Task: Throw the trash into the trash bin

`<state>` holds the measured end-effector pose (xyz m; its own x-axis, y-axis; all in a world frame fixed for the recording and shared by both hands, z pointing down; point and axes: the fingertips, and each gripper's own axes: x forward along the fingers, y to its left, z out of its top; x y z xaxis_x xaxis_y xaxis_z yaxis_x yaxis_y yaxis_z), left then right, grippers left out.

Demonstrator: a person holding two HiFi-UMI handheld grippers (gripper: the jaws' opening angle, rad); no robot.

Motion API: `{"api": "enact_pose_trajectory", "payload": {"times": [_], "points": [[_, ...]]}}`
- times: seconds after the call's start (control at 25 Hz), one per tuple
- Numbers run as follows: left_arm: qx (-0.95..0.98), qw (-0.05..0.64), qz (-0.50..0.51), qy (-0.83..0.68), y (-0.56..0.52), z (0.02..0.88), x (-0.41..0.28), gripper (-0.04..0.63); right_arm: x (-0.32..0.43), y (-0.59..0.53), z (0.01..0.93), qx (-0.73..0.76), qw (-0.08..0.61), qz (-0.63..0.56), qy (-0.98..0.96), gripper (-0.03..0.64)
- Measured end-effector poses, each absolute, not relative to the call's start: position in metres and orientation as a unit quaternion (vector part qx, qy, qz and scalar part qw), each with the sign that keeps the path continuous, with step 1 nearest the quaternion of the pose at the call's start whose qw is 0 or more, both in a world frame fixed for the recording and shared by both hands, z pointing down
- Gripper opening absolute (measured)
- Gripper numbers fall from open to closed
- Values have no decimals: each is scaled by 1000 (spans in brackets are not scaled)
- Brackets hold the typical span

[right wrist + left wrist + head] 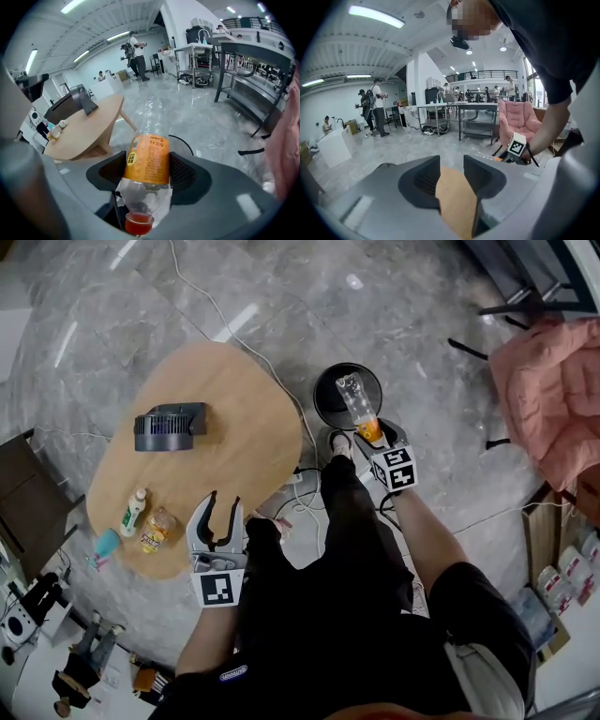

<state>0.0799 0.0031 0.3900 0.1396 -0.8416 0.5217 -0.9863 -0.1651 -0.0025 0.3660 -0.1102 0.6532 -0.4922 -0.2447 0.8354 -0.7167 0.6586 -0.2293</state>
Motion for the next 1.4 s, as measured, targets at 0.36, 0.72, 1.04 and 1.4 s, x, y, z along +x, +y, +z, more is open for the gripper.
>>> {"api": "enact_pose_trajectory", "payload": {"times": [0.36, 0.72, 1.04, 1.4], "points": [[726, 182, 216, -627, 10, 402, 73, 160, 369, -105, 719, 278, 476, 324, -769, 322], [720, 200, 237, -621, 25, 418, 66, 160, 385, -106, 819, 239, 600, 371, -668, 322], [712, 223, 253, -616, 54, 437, 60, 160, 368, -116, 887, 138, 717, 318, -605, 325], [709, 238, 251, -615, 69, 457, 48, 160, 334, -116, 934, 97, 746, 295, -589, 328]]}}
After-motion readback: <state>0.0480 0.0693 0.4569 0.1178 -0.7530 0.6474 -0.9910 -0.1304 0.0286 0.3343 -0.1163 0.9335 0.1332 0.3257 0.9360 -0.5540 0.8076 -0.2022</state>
